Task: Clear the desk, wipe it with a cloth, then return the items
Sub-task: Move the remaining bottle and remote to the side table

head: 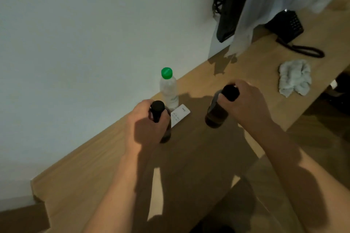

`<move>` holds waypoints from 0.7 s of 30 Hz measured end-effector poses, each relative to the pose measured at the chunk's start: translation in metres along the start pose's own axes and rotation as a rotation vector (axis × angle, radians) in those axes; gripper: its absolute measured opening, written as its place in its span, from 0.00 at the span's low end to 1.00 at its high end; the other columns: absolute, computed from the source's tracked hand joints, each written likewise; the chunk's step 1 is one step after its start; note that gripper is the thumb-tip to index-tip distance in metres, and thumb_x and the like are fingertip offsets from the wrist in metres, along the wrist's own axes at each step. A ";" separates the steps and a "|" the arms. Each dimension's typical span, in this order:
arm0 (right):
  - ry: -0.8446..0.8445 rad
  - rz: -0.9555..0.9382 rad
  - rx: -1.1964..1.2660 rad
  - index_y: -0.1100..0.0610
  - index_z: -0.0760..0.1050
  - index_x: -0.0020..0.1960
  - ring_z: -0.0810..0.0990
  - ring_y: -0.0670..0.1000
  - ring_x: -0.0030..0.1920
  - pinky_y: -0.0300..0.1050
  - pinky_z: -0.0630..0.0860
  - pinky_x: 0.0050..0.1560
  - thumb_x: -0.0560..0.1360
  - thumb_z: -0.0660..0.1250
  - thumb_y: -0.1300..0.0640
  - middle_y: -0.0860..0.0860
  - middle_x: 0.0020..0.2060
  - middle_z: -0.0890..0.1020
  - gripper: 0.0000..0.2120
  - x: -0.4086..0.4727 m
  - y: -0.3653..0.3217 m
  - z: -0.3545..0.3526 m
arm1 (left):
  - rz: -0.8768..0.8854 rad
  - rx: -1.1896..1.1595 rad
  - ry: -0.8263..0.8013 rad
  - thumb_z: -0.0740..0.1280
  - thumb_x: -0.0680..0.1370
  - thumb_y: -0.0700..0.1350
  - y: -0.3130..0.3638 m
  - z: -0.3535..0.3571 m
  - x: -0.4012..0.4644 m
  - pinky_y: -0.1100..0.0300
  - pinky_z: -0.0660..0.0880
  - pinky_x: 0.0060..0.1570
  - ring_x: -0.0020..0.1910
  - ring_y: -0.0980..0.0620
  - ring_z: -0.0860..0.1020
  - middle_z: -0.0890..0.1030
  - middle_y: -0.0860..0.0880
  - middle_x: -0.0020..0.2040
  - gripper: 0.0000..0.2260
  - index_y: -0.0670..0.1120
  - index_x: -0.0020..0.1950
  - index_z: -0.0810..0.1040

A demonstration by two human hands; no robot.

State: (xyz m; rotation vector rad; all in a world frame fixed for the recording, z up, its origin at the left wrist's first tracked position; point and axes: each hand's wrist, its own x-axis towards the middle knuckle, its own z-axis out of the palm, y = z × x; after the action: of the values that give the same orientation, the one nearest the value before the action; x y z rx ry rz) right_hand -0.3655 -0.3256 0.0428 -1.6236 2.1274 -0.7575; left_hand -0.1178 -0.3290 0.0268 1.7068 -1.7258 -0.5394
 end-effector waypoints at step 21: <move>0.274 0.528 0.154 0.47 0.72 0.52 0.76 0.41 0.42 0.35 0.70 0.36 0.72 0.73 0.48 0.42 0.43 0.77 0.13 -0.250 0.224 -0.237 | 0.565 -0.062 -0.541 0.71 0.75 0.51 0.296 0.179 -0.189 0.55 0.74 0.42 0.43 0.52 0.76 0.79 0.52 0.45 0.13 0.50 0.58 0.79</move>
State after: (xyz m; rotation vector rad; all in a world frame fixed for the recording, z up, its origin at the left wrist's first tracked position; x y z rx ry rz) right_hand -0.6053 0.0057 0.0841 -0.8526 2.4564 -0.9680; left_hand -0.4650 -0.1485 0.0740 0.9946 -2.4174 -0.8171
